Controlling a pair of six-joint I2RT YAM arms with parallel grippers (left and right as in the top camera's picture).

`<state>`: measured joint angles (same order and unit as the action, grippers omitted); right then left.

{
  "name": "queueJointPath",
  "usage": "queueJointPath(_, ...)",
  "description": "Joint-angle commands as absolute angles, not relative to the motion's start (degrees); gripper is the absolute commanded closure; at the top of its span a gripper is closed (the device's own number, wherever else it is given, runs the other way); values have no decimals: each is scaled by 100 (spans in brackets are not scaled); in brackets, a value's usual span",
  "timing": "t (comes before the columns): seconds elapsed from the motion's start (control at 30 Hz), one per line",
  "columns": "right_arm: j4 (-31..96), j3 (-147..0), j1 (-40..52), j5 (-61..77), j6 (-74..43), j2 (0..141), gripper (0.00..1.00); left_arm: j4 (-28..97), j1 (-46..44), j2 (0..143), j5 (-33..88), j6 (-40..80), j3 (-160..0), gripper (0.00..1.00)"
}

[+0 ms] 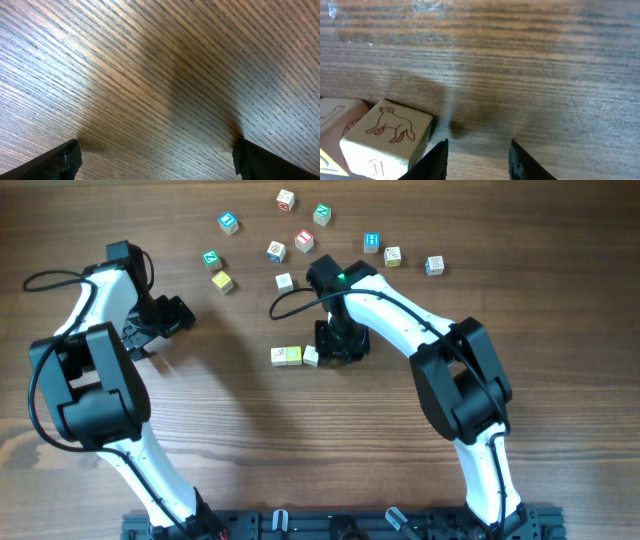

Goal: Form a horizontal line

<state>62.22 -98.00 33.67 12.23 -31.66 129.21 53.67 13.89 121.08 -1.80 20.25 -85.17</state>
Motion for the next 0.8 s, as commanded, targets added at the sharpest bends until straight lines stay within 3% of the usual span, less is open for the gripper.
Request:
queueJointPath(0.0,6042,-9776,3358,1302,-3168,12997,59,5352,1396,12204,-185,2018,-8584,0)
queueJointPath(0.77,5922,-9776,3361,1516,-3321,12997,59,5352,1396,12204,-185,2018,-8584,0)
